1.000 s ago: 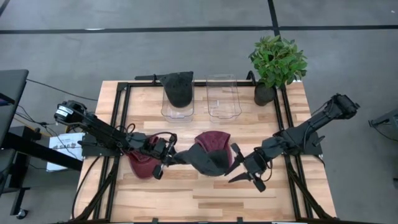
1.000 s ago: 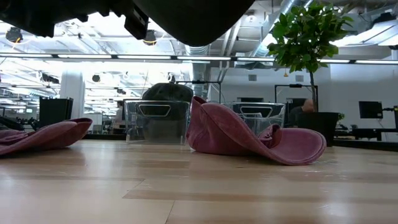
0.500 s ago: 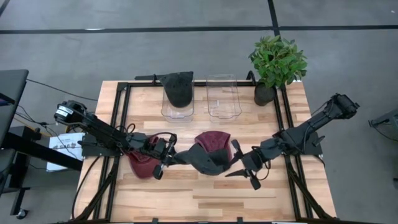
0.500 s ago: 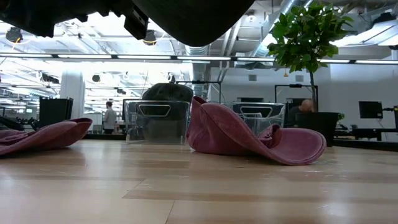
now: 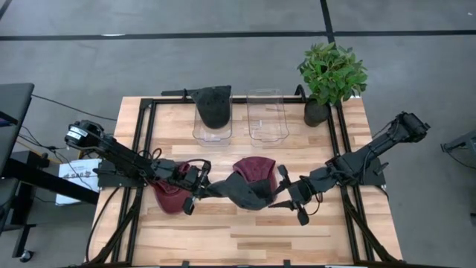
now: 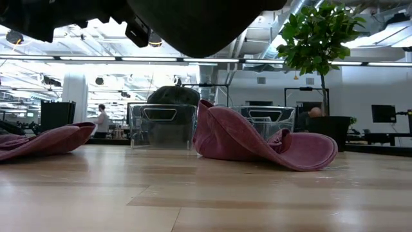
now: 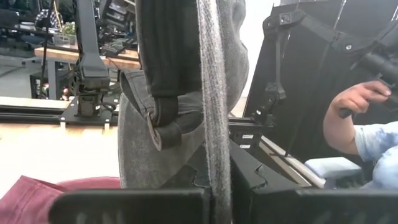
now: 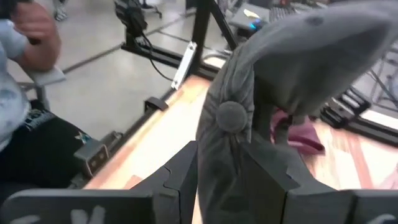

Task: Pick & Place hat
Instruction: Put the black cap into the left transparent bin

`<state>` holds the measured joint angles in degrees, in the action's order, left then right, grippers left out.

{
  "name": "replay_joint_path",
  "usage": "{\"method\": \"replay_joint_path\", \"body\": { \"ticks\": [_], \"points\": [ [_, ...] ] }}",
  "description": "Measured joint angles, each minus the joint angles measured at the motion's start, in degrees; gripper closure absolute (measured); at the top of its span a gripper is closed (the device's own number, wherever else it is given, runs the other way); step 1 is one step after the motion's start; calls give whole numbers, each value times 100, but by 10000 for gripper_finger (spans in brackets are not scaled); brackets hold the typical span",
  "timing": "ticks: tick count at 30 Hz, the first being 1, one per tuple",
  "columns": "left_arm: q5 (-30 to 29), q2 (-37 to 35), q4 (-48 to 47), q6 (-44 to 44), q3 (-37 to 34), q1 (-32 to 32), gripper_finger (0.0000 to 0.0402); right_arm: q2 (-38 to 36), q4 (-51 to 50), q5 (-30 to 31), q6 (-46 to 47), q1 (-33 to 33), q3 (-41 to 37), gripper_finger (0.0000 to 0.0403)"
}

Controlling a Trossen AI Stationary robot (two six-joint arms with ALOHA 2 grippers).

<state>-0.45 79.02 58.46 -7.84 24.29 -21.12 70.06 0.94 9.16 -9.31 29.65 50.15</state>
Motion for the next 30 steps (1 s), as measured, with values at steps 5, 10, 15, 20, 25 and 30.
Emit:
{"method": "replay_joint_path", "body": {
  "ticks": [5, 10, 15, 20, 25, 30],
  "points": [
    [2, 0, 80, -13, 0, -2, 386, 0, -152, 123, 166, 0, 0, 294],
    [16, 0, 118, -15, 0, -2, 386, 0, -322, 134, 294, 0, 0, 294],
    [44, 0, 173, -15, 0, -2, 386, 0, -355, 97, 340, 0, 0, 294],
    [24, 0, 191, -7, -2, -2, 386, 0, -94, -106, 337, 0, 1, 294],
    [-249, 0, 216, 39, -4, 0, 386, 44, 77, -183, 329, -2, 2, 294],
    [-297, 0, 378, 154, -4, 0, 386, 160, 68, -176, 252, -105, 1, 297]
  ]
}}
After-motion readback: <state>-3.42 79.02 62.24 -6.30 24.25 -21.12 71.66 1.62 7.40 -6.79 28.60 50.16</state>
